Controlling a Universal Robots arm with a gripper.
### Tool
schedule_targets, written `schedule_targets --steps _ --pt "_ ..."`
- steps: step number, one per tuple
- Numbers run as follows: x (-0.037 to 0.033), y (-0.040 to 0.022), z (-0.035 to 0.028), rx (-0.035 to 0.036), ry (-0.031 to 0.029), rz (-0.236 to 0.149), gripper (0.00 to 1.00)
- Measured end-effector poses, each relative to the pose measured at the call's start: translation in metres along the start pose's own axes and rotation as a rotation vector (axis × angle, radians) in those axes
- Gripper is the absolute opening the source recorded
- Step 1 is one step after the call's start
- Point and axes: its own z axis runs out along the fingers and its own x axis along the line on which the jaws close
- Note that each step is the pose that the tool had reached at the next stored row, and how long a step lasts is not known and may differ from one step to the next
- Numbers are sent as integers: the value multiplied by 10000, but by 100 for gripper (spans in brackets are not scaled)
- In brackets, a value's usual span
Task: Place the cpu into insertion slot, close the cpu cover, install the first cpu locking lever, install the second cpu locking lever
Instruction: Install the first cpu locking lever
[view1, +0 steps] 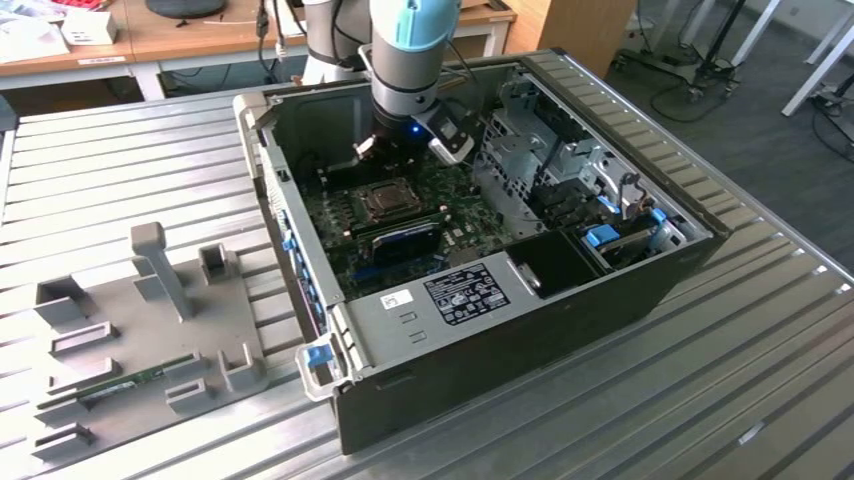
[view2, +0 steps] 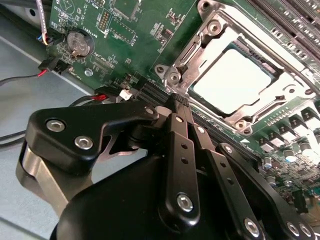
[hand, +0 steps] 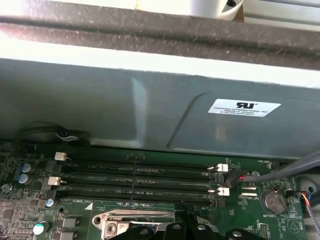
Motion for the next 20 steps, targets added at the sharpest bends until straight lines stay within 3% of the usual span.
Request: schedule_targets --steps 6,11,20 --pt "7 -13 38 -15 -1 -10 11" --pt "9 -17 53 -155 -60 -26 11" --pt "16 -28 85 -218 -76 -22 11"
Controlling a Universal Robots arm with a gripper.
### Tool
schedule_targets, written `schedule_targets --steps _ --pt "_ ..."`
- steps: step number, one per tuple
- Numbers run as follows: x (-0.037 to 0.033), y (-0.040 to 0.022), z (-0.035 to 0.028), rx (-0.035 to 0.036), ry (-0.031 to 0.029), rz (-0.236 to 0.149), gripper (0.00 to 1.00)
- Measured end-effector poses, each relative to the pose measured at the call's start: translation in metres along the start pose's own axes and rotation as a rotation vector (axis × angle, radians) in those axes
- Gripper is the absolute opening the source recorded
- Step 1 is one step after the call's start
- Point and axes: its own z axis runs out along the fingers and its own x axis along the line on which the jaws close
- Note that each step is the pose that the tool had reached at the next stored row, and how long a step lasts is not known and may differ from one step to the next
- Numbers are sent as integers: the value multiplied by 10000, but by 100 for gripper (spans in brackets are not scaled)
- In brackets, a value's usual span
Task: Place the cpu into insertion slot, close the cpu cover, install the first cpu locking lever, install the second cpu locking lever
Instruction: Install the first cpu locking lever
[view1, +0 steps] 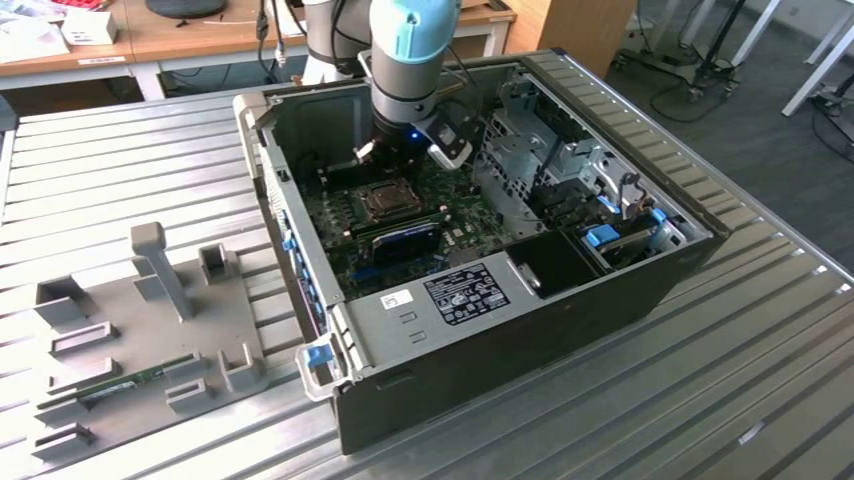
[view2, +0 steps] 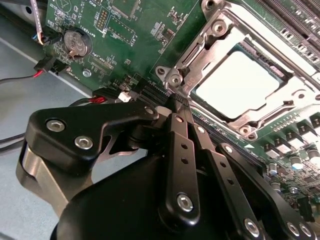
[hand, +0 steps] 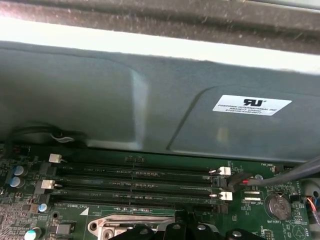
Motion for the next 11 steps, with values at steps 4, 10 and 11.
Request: schedule_targets --steps 4,10,11 --pt "1 -3 8 -67 -14 6 11" --pt "4 -3 11 -207 -72 9 11" --pt "5 -3 12 -209 -74 9 11"
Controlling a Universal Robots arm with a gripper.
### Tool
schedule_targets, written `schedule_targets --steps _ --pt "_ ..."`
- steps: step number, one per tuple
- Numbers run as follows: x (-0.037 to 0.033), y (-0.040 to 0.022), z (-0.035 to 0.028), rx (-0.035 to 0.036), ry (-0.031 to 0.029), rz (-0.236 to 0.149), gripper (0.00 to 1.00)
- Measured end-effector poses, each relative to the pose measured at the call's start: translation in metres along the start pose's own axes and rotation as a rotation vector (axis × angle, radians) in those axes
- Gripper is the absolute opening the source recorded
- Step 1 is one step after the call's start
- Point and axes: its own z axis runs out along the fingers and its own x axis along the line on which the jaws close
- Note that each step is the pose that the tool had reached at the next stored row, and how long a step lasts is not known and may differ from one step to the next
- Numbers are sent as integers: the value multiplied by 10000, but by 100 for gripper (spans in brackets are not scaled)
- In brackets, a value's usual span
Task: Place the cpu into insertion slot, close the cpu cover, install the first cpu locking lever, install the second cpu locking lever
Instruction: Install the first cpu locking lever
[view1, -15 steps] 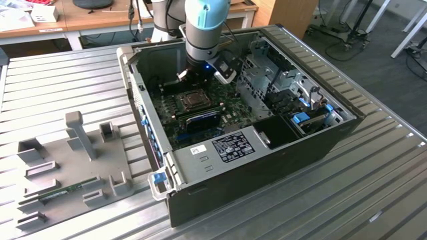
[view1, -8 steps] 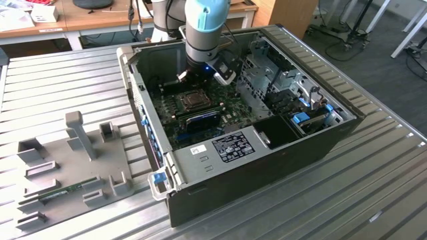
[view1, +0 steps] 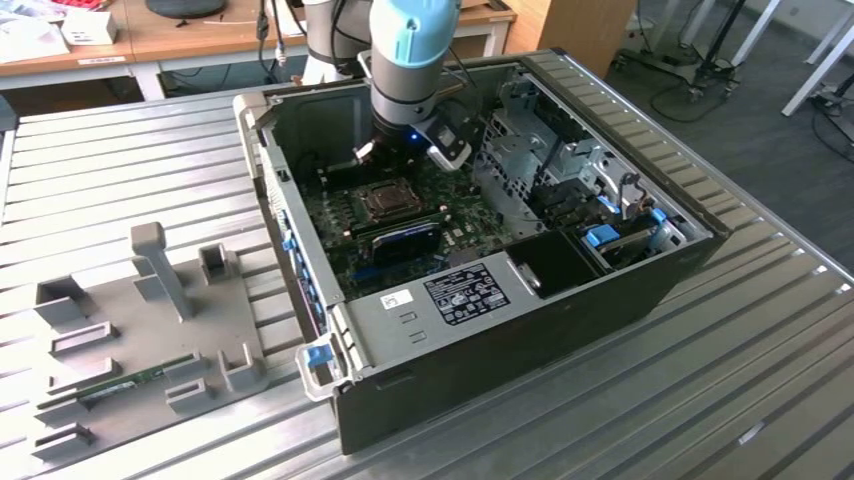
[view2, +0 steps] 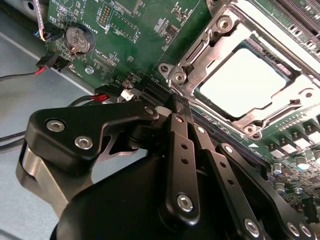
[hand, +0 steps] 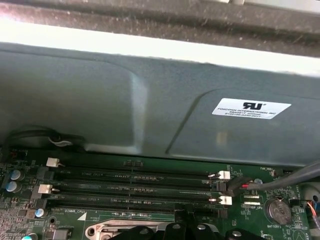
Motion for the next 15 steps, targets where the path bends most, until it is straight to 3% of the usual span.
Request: schedule_targets --steps 15 --pt "25 -10 25 -43 -29 -3 11"
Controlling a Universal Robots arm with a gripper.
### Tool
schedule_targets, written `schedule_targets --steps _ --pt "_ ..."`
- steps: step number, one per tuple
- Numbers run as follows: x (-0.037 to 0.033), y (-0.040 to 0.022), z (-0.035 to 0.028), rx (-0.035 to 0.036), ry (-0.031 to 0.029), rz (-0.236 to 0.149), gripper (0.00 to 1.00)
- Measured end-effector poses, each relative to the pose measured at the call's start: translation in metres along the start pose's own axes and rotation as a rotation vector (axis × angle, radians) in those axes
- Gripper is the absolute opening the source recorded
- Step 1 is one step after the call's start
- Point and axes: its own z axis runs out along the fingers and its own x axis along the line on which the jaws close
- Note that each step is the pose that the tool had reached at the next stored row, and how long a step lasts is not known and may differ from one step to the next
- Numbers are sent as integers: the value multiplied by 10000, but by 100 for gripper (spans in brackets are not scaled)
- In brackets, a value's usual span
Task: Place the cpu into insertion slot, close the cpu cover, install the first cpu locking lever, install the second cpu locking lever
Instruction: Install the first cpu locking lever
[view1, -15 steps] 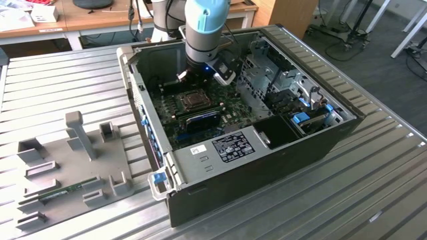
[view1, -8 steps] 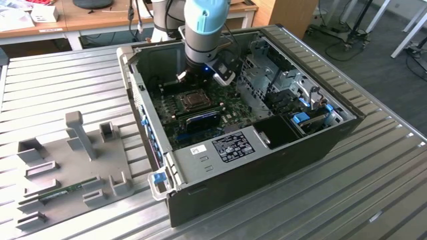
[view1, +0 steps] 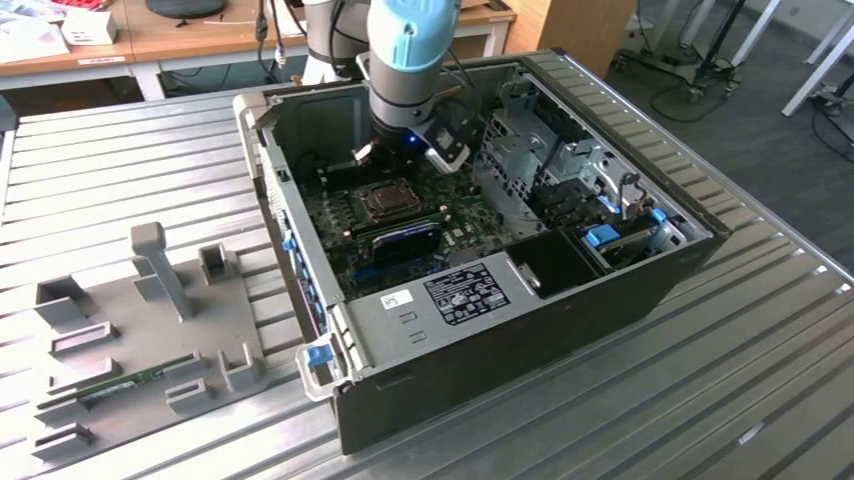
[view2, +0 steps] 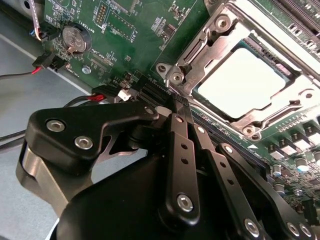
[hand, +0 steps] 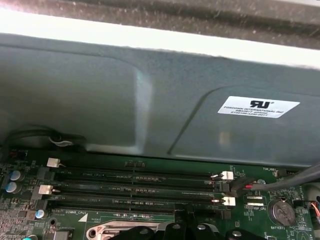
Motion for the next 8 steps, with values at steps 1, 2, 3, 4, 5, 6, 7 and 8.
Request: schedule_targets --steps 1,2,3,4,5,6,7,8 --pt "1 -1 1 -20 -9 0 11" --pt "2 -1 2 -44 -20 0 11" --pt "3 -1 3 -69 -31 0 11" --pt "4 -1 3 -93 -42 1 11" --pt "5 -1 4 -111 -52 1 11" --pt "5 -1 4 -118 -55 1 11" --pt "6 -1 5 -119 -56 0 11" --pt "7 -1 5 -119 -57 1 11"
